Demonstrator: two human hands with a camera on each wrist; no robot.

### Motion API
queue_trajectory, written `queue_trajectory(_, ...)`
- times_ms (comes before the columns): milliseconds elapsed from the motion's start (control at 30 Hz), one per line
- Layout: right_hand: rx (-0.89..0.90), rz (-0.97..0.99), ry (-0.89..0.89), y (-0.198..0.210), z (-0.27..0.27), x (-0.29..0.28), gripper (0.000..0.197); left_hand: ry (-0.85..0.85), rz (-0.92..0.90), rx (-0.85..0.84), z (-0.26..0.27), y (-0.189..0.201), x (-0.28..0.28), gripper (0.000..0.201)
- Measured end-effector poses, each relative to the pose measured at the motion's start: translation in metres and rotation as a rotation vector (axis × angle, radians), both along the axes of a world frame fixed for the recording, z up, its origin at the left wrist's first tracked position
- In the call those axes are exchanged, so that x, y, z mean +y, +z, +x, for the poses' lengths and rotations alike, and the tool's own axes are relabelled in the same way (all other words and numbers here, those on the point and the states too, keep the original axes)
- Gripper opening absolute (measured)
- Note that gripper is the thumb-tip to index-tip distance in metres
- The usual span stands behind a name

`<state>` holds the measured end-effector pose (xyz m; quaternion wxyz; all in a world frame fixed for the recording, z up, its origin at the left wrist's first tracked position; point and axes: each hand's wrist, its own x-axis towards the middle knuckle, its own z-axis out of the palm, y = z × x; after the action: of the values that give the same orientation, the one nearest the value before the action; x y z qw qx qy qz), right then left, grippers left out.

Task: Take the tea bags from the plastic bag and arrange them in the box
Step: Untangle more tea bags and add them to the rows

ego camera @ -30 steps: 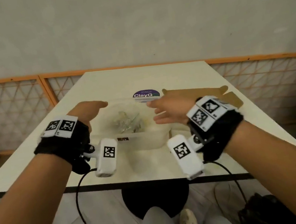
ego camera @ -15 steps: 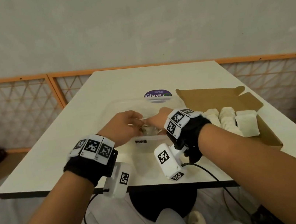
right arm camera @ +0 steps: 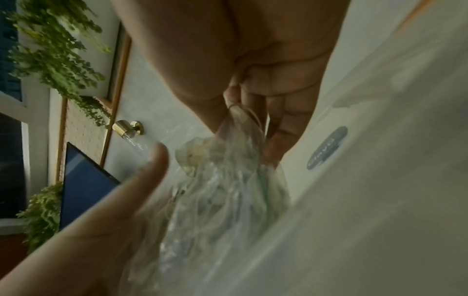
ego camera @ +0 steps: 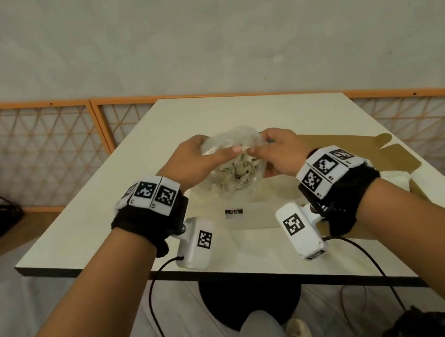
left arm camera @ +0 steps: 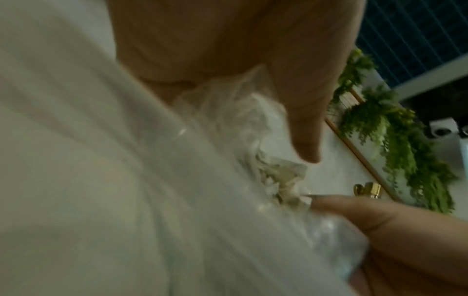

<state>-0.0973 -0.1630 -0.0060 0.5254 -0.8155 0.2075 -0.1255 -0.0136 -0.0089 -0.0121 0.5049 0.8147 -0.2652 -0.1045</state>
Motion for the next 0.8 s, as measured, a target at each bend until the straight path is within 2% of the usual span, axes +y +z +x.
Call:
queue_trajectory(67,-0.009,-0.122,-0.035,0.003,-0.004,-0.001,0.021,0.058,0.001,-0.045,0.005,-0.003,-0.001,0.046)
queue_trajectory(133,-0.111,-0.427,-0.078,0.008,-0.011,0.003,0.031,0.106,0.014,-0.045,0.006,-0.006,-0.004,0.045)
queue_trajectory(200,-0.288,-0.655,-0.012,0.016,-0.021,0.016,0.028,0.127,-0.007,0.024,0.008,-0.006,-0.007,0.045)
queue_trajectory(233,-0.315,-0.710,0.065,0.018,-0.025,0.023,0.026,0.129,-0.010,0.065,0.007,-0.005,-0.008,0.043)
queue_trajectory(300,-0.221,-0.791,0.209,0.014,-0.026,0.029,0.025,0.104,-0.040,0.159,0.007,-0.002,-0.011,0.038)
queue_trajectory(367,-0.088,-0.886,0.228,0.007,-0.021,0.026,0.039,0.068,-0.139,0.278,0.007,0.001,-0.013,0.031)
queue_trajectory(467,-0.085,-0.880,0.206,0.008,-0.019,0.022,0.053,-0.005,-0.282,0.431,0.006,0.003,-0.012,0.036)
queue_trajectory(633,-0.105,-0.825,0.268,0.014,-0.019,0.018,0.065,-0.122,-0.367,0.599,0.005,0.003,-0.009,0.045)
queue_trajectory(733,-0.041,-0.781,0.317,0.015,-0.016,0.017,0.065,-0.156,-0.382,0.664,0.006,0.001,-0.009,0.029)
queue_trajectory(800,-0.042,-0.746,0.309,0.017,-0.013,0.013,0.058,-0.201,-0.382,0.735,0.008,-0.002,-0.009,0.026)
